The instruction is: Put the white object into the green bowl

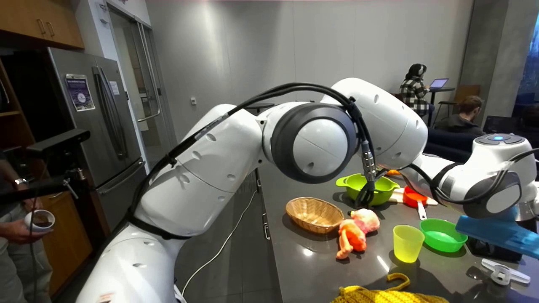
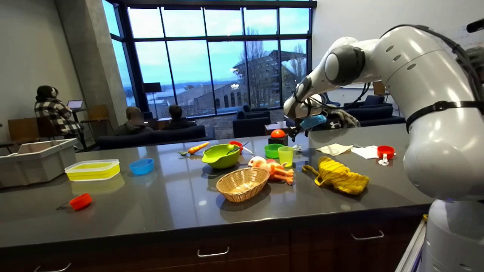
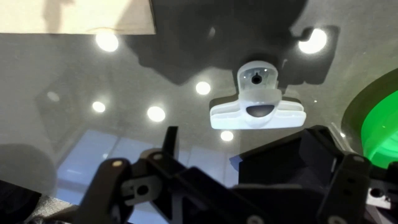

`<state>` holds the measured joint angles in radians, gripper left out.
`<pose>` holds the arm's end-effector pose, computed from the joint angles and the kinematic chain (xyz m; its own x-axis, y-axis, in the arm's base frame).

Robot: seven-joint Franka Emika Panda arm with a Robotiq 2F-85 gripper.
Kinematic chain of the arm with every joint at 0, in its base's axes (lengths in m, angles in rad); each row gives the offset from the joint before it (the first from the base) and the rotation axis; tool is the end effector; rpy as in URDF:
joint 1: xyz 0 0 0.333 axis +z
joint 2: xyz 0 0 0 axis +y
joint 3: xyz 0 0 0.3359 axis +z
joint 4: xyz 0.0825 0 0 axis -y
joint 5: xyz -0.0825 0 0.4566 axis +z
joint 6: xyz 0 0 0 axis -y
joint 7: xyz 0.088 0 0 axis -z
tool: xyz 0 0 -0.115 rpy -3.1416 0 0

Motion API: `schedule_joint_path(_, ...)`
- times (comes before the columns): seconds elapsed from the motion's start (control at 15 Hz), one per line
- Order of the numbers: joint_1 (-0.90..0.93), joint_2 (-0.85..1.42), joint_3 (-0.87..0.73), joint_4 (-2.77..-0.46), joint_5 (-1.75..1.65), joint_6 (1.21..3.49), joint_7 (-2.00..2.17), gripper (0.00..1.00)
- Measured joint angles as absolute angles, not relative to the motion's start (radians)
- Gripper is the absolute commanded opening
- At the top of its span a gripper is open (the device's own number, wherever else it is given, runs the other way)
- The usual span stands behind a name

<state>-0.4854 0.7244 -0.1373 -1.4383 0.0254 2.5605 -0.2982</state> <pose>0.6917 -0.4682 0.2758 0.9052 -0.2353 0.3541 -0.3133 -0.9321 0.1817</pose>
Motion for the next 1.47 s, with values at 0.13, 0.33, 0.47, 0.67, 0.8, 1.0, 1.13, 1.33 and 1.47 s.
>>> schedule_joint_path(0.13, -0.499, 0.764, -0.132, -1.370, 0.025, 2.531, -0.307, 1.00)
schedule_joint_path(0.33, -0.507, 0.797, -0.129, -1.299, 0.025, 2.504, -0.308, 1.00)
schedule_joint_path(0.47, -0.512, 0.802, -0.119, -1.268, 0.029, 2.474, -0.310, 1.00)
schedule_joint_path(0.67, -0.520, 0.799, -0.104, -1.243, 0.036, 2.434, -0.319, 1.00)
schedule_joint_path(0.8, -0.531, 0.794, -0.097, -1.243, 0.043, 2.423, -0.331, 1.00)
schedule_joint_path(1.0, -0.561, 0.792, -0.088, -1.244, 0.045, 2.408, -0.362, 1.00)
schedule_joint_path(1.13, -0.579, 0.792, -0.081, -1.247, 0.045, 2.402, -0.379, 1.00)
schedule_joint_path(1.33, -0.587, 0.792, -0.066, -1.249, 0.045, 2.394, -0.388, 1.00)
schedule_joint_path(1.47, -0.585, 0.791, -0.048, -1.249, 0.045, 2.391, -0.389, 1.00)
